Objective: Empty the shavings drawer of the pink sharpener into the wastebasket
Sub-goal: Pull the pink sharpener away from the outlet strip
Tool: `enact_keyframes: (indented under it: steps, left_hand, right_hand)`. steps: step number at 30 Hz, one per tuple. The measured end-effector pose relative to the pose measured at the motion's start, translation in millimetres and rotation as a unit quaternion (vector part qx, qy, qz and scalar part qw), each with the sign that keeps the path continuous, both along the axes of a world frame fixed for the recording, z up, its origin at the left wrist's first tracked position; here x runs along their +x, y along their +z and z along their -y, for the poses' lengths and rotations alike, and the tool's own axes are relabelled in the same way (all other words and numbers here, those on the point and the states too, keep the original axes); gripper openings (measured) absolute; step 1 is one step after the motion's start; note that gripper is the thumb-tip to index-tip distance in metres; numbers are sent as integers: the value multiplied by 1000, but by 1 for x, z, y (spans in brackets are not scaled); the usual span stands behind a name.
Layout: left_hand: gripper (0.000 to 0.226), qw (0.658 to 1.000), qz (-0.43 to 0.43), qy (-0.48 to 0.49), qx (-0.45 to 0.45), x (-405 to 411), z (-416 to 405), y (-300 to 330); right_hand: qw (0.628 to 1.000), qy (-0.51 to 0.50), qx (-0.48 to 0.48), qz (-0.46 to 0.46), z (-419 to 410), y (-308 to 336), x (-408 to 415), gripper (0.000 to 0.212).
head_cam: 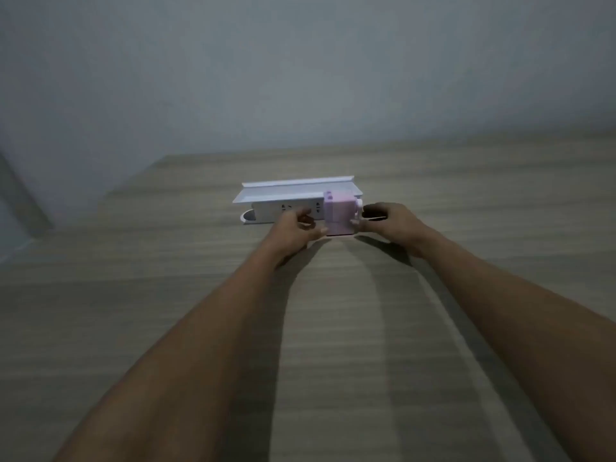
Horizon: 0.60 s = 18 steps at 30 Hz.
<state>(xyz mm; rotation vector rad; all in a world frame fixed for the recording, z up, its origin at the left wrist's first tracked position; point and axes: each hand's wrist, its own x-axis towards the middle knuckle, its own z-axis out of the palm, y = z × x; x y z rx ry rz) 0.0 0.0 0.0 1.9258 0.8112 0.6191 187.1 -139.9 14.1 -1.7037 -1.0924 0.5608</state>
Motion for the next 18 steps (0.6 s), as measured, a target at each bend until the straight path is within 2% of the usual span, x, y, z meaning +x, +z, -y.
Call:
enact_keyframes:
  steps: [2, 7, 18]
  left_hand:
    - [79, 1000, -4, -14, 13, 4, -3, 0]
    - [62, 998, -7, -52, 28, 8, -8, 0]
    - [53, 997, -10, -71, 27, -16, 26, 13]
  right_hand:
    - [999, 30, 17, -24, -4, -2, 1, 50]
    - [998, 50, 29, -28, -18, -12, 0, 45]
    - [996, 72, -6, -47, 6, -5, -10, 46]
